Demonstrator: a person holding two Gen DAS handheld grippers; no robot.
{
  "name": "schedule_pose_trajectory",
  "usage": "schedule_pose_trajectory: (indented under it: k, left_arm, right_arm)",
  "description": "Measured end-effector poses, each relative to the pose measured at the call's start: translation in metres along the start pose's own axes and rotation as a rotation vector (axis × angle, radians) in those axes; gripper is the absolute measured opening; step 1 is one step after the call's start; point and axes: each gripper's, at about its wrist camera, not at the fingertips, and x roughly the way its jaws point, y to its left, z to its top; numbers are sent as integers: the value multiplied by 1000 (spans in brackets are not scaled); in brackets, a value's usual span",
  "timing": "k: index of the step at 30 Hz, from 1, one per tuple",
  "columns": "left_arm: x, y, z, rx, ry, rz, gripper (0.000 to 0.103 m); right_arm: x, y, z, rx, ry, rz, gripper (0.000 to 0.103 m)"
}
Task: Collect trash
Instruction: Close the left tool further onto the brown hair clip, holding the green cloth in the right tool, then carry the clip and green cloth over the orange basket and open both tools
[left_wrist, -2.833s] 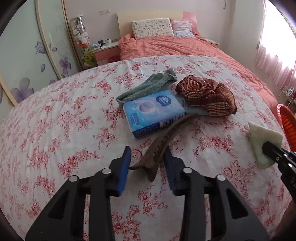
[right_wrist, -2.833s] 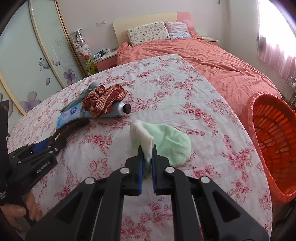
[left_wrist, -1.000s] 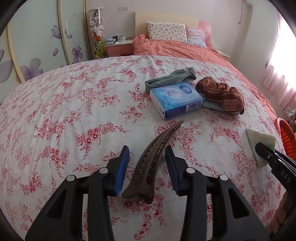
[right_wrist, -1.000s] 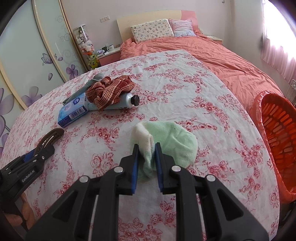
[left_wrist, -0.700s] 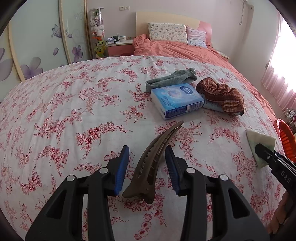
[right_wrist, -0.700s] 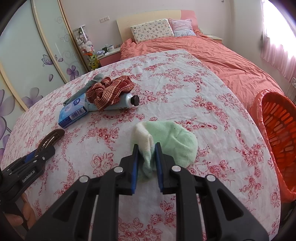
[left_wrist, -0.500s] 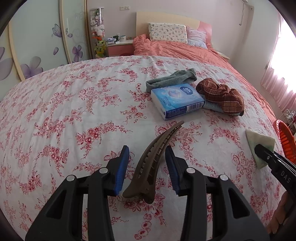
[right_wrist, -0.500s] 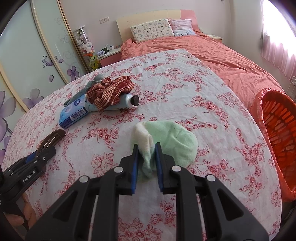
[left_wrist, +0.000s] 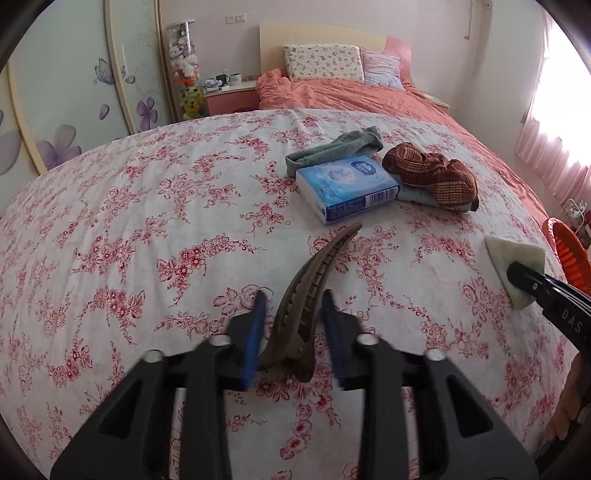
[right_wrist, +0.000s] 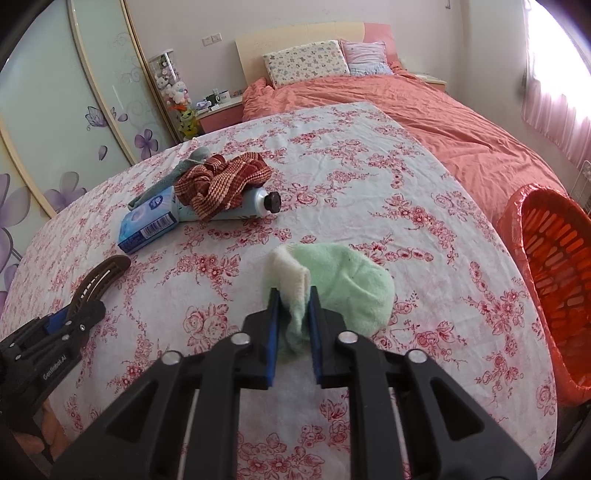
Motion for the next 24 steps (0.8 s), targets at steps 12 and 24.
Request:
schedule_pose_trajectory:
  k: [12, 24]
  left_arm:
    - [-15, -1, 7, -21, -24, -16, 21]
    - [-54, -30, 22, -11, -77, -61, 21]
  right_arm:
    - [-35, -2, 3, -9, -70, 34, 9]
    - [-97, -17, 8, -18, -187, 24, 9]
